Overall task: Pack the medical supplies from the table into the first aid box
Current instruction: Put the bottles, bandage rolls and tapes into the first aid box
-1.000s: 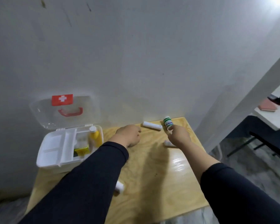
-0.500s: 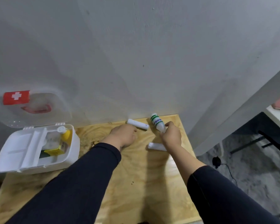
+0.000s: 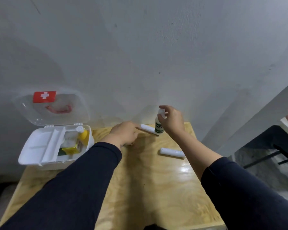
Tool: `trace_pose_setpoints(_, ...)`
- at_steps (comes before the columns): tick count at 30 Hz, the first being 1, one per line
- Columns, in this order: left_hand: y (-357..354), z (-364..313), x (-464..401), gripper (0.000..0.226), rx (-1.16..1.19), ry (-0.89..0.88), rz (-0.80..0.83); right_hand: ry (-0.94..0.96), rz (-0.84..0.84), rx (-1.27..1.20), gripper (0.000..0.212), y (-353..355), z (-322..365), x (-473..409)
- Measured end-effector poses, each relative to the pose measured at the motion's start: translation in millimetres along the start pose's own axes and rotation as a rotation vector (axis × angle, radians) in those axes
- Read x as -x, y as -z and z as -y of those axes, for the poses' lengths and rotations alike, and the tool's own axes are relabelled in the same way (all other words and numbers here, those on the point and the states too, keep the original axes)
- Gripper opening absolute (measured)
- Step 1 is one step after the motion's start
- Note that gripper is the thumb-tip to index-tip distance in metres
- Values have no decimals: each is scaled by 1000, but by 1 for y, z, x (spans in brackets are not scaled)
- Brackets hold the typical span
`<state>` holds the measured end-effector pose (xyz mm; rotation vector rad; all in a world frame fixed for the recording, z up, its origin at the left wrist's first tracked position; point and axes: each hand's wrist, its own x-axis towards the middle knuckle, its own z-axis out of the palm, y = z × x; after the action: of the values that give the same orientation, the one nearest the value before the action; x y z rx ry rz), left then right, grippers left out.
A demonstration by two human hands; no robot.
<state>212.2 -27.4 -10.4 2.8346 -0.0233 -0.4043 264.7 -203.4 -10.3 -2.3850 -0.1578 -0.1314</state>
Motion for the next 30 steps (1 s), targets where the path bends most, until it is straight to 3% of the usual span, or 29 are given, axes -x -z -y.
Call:
trace_pose_setpoints(13, 26, 140, 101, 32, 133, 137, -354, 258, 84, -154, 35, -68, 173, 43)
trace_pose_setpoints(16, 18, 173, 111, 45, 126, 211, -298, 258, 118, -144, 35, -91, 193, 56)
trace_pose_setpoints(20, 4, 199, 120, 81, 171, 314, -110, 256, 151, -110, 37, -122, 201, 71)
trace_pose_setpoints(30, -13, 206, 133, 81, 276, 294, -58, 193, 192, 4, 36, -171, 180, 104)
